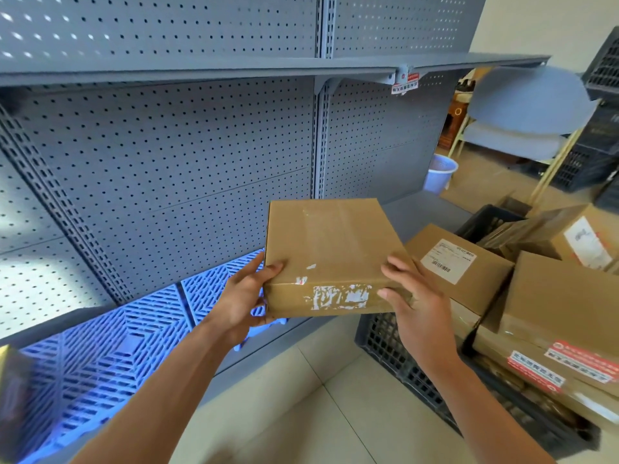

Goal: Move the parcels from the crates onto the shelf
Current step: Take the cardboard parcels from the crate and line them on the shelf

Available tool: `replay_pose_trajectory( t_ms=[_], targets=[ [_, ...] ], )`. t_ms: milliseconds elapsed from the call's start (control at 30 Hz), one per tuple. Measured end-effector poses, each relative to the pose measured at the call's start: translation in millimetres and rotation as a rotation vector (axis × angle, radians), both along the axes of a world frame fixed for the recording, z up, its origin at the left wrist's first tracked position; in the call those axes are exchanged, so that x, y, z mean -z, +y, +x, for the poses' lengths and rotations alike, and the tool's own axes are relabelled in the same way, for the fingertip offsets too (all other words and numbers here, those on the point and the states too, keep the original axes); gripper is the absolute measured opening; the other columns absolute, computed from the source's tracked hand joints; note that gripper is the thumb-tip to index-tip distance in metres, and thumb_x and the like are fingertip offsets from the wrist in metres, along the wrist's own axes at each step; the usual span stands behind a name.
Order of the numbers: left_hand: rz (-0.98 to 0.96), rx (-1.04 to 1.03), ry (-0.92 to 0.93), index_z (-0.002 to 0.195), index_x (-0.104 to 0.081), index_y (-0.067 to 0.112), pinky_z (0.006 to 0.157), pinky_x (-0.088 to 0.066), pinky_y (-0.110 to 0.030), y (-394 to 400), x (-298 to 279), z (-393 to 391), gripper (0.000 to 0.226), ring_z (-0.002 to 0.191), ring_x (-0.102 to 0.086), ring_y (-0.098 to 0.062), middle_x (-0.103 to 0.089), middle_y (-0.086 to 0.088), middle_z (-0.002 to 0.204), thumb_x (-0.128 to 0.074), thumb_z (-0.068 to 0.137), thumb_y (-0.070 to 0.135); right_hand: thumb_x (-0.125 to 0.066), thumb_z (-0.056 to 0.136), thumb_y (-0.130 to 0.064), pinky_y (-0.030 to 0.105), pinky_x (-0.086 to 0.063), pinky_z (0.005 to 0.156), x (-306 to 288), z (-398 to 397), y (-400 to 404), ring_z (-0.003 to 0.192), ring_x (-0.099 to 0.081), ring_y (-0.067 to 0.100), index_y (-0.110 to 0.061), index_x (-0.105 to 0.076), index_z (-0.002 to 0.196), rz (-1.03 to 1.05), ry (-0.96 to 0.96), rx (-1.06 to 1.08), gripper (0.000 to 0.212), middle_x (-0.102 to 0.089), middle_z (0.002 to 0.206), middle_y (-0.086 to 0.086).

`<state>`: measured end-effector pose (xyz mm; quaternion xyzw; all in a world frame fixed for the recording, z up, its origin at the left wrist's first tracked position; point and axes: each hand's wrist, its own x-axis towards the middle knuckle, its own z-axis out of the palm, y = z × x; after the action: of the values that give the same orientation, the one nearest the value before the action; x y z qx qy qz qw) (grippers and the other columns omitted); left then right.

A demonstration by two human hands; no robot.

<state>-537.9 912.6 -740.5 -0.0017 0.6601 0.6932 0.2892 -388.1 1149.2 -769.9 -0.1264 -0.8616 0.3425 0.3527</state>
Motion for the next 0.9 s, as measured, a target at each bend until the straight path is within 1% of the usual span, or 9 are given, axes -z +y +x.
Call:
replay_pose_trajectory(
  t_ms=[100, 233, 267, 333, 400, 467, 633, 800, 900],
  targets=[
    [0.027, -0.017, 0.043, 0.137, -0.058, 0.042, 0.089, -0.054, -0.045, 0, 1, -2, 0.055, 0.106, -0.068, -0.021, -0.074, 0.005, 0.117, -0.076, 0.086, 0.031, -0.072, 0.092, -0.008, 0.033, -0.039, 0.113, 8, -4, 3, 0.146, -0.037, 0.018, -0.015, -0.071, 0.123, 0.072, -0.125, -0.003, 0.032, -0.058, 0.142, -0.01],
    [0.036, -0.08, 0.2, 0.144, -0.053, 0.037, 0.075, -0.054, -0.03, 3, 5, 4, 0.066, 0.076, -0.07, 0.002, -0.071, -0.001, 0.119, -0.078, 0.086, 0.016, -0.063, 0.099, -0.016, 0.038, -0.022, 0.122, 14, -14, -9, 0.155, -0.016, 0.017, -0.025, -0.063, 0.135, 0.088, -0.337, -0.05, 0.037, -0.043, 0.156, -0.007],
    [0.027, -0.087, 0.239, 0.144, -0.051, 0.039, 0.077, -0.056, -0.026, 4, 7, 6, 0.071, 0.081, -0.071, 0.003, -0.07, 0.004, 0.12, -0.08, 0.084, 0.016, -0.062, 0.1, -0.02, 0.039, -0.021, 0.124, 13, -17, -15, 0.155, -0.016, 0.015, -0.026, -0.06, 0.139, 0.06, -0.344, -0.071, 0.04, -0.04, 0.158, -0.007],
    [-0.054, -0.073, 0.34, 0.145, -0.046, 0.048, 0.092, -0.057, -0.035, 5, 13, 9, 0.084, 0.095, -0.073, -0.007, -0.07, 0.008, 0.121, -0.087, 0.074, 0.028, -0.062, 0.1, -0.024, 0.041, -0.027, 0.124, 6, -23, -26, 0.152, -0.024, 0.011, -0.026, -0.055, 0.144, -0.017, -0.298, -0.108, 0.044, -0.041, 0.159, -0.006],
    [-0.159, -0.035, 0.441, 0.143, -0.04, 0.06, 0.099, -0.054, -0.048, 8, 17, 12, 0.092, 0.101, -0.071, -0.017, -0.07, 0.003, 0.121, -0.085, 0.064, 0.043, -0.062, 0.1, -0.028, 0.033, -0.03, 0.121, -4, -28, -38, 0.148, -0.031, 0.004, -0.026, -0.05, 0.149, -0.131, -0.251, -0.124, 0.051, -0.041, 0.158, -0.008],
    [-0.261, -0.002, 0.55, 0.144, -0.035, 0.061, 0.104, -0.05, -0.049, 11, 22, 17, 0.095, 0.117, -0.064, -0.025, -0.061, 0.0, 0.134, -0.084, 0.064, 0.045, -0.063, 0.1, -0.033, 0.021, -0.027, 0.118, -11, -35, -49, 0.145, -0.032, 0.0, -0.027, -0.043, 0.153, -0.245, -0.235, -0.126, 0.057, -0.039, 0.159, -0.01],
    [-0.422, 0.078, 0.757, 0.155, -0.019, 0.049, 0.117, -0.036, -0.04, 18, 28, 34, 0.108, 0.137, -0.04, -0.017, -0.034, -0.001, 0.154, -0.082, 0.069, 0.043, -0.062, 0.099, -0.043, 0.036, -0.026, 0.123, -14, -50, -62, 0.15, -0.029, 0.011, -0.032, -0.026, 0.16, -0.414, -0.235, -0.111, 0.071, -0.032, 0.164, -0.005],
    [-0.588, 0.084, 0.893, 0.159, -0.018, 0.031, 0.115, -0.03, -0.045, 25, 29, 43, 0.109, 0.132, -0.037, -0.024, -0.045, -0.001, 0.142, -0.085, 0.074, 0.031, -0.066, 0.094, -0.049, 0.034, -0.028, 0.121, -8, -60, -70, 0.148, -0.033, 0.01, -0.029, -0.006, 0.162, -0.516, -0.249, -0.045, 0.093, -0.031, 0.164, -0.005],
    [-0.663, 0.056, 1.098, 0.154, -0.03, 0.017, 0.11, -0.03, -0.045, 29, 37, 48, 0.101, 0.129, -0.037, -0.023, -0.047, -0.004, 0.142, -0.086, 0.071, 0.03, -0.066, 0.079, -0.067, 0.043, -0.033, 0.12, -1, -67, -75, 0.148, -0.034, 0.011, -0.049, 0.009, 0.156, -0.656, -0.254, -0.036, 0.109, -0.025, 0.166, -0.008]
  ],
)
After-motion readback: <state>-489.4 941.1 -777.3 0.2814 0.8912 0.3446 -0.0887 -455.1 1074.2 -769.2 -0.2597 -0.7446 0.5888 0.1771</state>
